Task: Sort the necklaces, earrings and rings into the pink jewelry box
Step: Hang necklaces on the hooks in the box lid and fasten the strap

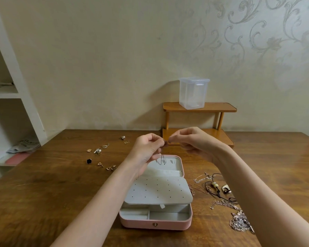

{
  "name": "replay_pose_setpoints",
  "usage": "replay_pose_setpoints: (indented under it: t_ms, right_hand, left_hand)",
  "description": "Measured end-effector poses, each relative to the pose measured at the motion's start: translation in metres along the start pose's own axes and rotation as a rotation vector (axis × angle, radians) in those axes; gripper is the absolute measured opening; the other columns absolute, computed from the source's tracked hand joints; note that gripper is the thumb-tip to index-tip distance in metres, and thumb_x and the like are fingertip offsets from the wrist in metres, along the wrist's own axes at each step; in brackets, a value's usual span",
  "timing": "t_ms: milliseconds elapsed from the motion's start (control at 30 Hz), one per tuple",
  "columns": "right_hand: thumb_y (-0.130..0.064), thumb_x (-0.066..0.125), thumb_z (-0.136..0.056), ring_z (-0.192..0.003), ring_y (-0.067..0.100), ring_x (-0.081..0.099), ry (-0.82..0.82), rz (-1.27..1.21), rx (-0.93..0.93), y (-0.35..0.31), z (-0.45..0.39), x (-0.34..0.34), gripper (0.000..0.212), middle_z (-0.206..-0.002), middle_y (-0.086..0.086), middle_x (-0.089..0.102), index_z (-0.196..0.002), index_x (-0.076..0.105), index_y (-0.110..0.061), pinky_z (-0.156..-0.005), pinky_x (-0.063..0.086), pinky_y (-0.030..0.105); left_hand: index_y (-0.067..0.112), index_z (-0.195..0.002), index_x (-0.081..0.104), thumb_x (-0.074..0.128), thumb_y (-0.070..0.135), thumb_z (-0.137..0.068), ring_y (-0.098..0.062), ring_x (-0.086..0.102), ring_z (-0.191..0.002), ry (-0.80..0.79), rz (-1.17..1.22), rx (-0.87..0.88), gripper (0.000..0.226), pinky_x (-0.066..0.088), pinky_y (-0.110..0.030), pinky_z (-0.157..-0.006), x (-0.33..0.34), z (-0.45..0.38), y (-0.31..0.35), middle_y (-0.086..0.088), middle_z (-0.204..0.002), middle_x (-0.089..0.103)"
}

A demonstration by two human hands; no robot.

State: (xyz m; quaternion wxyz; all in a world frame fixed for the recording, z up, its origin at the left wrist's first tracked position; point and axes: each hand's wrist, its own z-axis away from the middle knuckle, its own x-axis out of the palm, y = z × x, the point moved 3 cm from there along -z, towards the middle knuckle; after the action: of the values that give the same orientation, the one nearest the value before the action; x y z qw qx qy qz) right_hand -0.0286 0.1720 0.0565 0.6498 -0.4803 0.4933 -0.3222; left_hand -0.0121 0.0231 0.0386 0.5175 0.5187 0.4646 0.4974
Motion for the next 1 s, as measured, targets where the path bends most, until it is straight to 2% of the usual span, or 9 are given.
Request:
replay_pose_setpoints:
  t_ms: [167,300,433,600,667,733,867,933,1000]
  right_hand:
    - [-0.023,0.069,-0.080,-0.046,0.009,0.030,0.082,0.049,0.027,0.0032,0.0023,-0.0076,0.010,-0.047,-0.002,0.042,-0.079,0.073,-0.014,-0.040,0.026,0.017]
    - [-0.025,0.068,-0.081,-0.042,0.007,0.029,0.028,0.177,0.004,-0.0009,0.0040,-0.0050,0.012,-0.042,-0.006,0.042,-0.086,0.074,-0.016,-0.044,0.028,0.018]
    - [-0.022,0.065,-0.084,-0.043,0.005,0.032,0.020,0.160,-0.041,-0.0029,0.0036,-0.0011,0.011,-0.042,-0.009,0.045,-0.081,0.072,-0.013,-0.042,0.029,0.015]
    - [-0.019,0.060,-0.088,-0.046,0.007,0.032,0.014,0.131,-0.044,-0.0021,0.0025,0.0008,0.017,-0.043,-0.008,0.040,-0.083,0.069,-0.006,-0.046,0.031,0.017]
    - [-0.018,0.058,-0.089,-0.047,0.007,0.032,-0.019,0.116,-0.047,-0.0028,0.0035,-0.0005,0.022,-0.045,-0.007,0.039,-0.088,0.067,0.002,-0.048,0.031,0.018]
    - [-0.017,0.057,-0.090,-0.047,0.006,0.033,-0.077,0.100,-0.053,-0.0033,0.0052,-0.0021,0.028,-0.047,-0.006,0.039,-0.094,0.062,0.010,-0.049,0.031,0.019]
    - [-0.012,0.056,-0.089,-0.053,0.008,0.039,-0.180,0.033,-0.073,-0.0016,0.0075,0.0012,0.015,-0.056,-0.002,0.045,-0.078,0.061,-0.002,-0.053,0.034,0.021]
    - [-0.008,0.055,-0.089,-0.056,0.008,0.043,-0.184,-0.006,-0.069,-0.0011,0.0073,0.0024,0.016,-0.060,0.000,0.049,-0.074,0.060,-0.007,-0.054,0.038,0.019]
    - [-0.008,0.053,-0.089,-0.060,0.009,0.047,-0.137,-0.054,-0.062,0.0001,0.0065,-0.0003,0.016,-0.064,0.000,0.052,-0.074,0.058,-0.007,-0.057,0.043,0.018]
  left_hand:
    - [0.011,-0.087,0.058,0.061,0.003,-0.084,-0.009,0.041,-0.051,0.015,-0.152,0.091,0.010,0.033,-0.015,-0.039,-0.0066,0.0000,-0.0020,-0.003,-0.068,0.056]
    - [0.013,-0.090,0.066,0.058,0.000,-0.085,-0.009,0.042,-0.052,-0.026,-0.182,0.117,0.017,0.036,-0.014,-0.042,-0.0054,0.0015,0.0006,-0.008,-0.079,0.059]
    - [0.016,-0.087,0.070,0.060,0.003,-0.085,-0.008,0.043,-0.050,-0.028,-0.232,0.100,0.016,0.040,-0.013,-0.045,-0.0021,0.0036,0.0021,-0.007,-0.085,0.063]
    - [0.018,-0.085,0.069,0.063,0.009,-0.084,-0.008,0.056,-0.064,-0.038,-0.286,0.083,0.011,0.045,-0.014,-0.049,0.0012,0.0057,0.0023,-0.001,-0.079,0.066]
    - [0.019,-0.086,0.069,0.064,0.014,-0.085,-0.006,0.061,-0.069,-0.052,-0.245,0.055,0.007,0.046,-0.015,-0.052,0.0010,0.0071,0.0016,0.001,-0.079,0.068]
    - [0.019,-0.083,0.069,0.064,0.018,-0.084,-0.007,0.062,-0.071,-0.074,-0.072,-0.012,0.004,0.044,-0.015,-0.050,0.0000,0.0081,0.0015,0.003,-0.076,0.068]
    - [0.015,-0.072,0.065,0.061,0.016,-0.084,-0.005,0.055,-0.058,-0.095,0.226,-0.128,0.013,0.039,-0.012,-0.041,0.0000,0.0068,0.0033,0.003,-0.065,0.061]
    - [0.012,-0.071,0.063,0.060,0.015,-0.085,-0.005,0.053,-0.053,-0.077,0.210,-0.128,0.015,0.037,-0.012,-0.038,0.0024,0.0071,0.0028,0.001,-0.064,0.059]
    - [0.011,-0.071,0.062,0.057,0.015,-0.088,-0.005,0.050,-0.052,-0.051,0.001,-0.051,0.018,0.035,-0.013,-0.037,0.0031,0.0077,0.0016,-0.001,-0.066,0.056]
